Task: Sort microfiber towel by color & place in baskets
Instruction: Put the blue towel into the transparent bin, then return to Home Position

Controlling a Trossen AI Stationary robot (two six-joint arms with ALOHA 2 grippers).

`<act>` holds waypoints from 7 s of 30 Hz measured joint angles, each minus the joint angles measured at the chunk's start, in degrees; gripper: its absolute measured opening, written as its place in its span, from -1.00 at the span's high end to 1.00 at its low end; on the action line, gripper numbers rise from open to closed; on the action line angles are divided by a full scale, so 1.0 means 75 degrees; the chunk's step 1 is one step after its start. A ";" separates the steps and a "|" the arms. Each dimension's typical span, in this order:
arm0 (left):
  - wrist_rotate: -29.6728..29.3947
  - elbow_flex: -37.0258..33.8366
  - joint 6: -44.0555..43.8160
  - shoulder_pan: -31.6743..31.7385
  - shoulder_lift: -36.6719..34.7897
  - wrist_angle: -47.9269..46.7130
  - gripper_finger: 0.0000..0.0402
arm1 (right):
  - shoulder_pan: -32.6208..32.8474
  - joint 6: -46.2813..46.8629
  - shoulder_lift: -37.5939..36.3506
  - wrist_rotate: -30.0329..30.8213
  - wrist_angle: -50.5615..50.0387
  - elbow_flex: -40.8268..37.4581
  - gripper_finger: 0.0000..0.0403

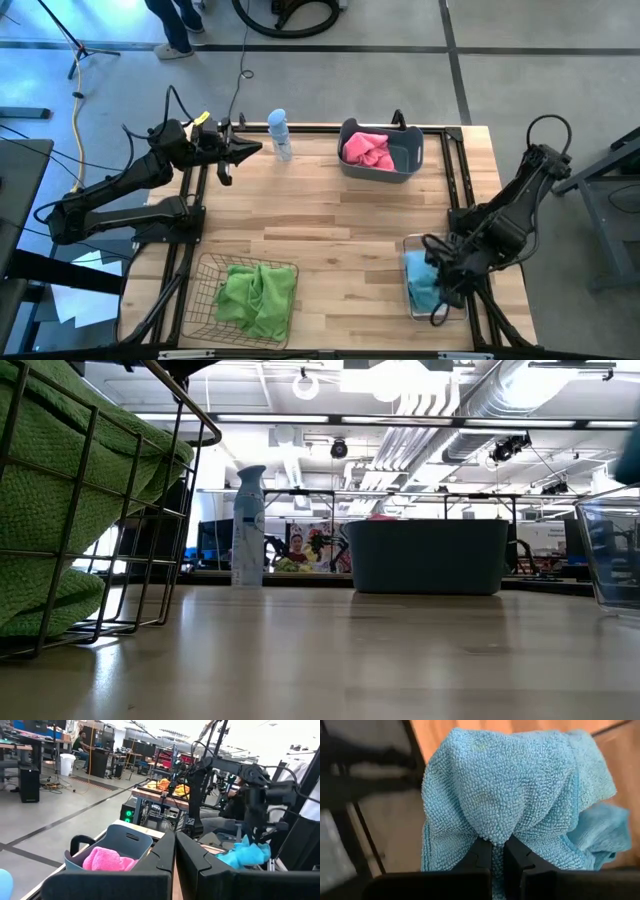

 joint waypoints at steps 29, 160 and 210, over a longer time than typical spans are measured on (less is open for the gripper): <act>-0.0359 0.0000 -0.0203 0.0000 0.0000 -0.0003 1.00 | -0.0080 -0.2496 0.0425 -0.0712 -0.0428 -0.1018 1.00; -0.2916 -0.2649 0.0424 -0.4301 -0.1464 0.2637 1.00 | -0.5897 -0.5965 -0.3590 0.0671 0.5175 -0.1357 1.00; -0.3657 -0.5193 -0.1332 -0.4299 -0.4269 0.2705 1.00 | -0.5894 -0.6955 -0.7647 -0.0567 0.9338 -0.7262 1.00</act>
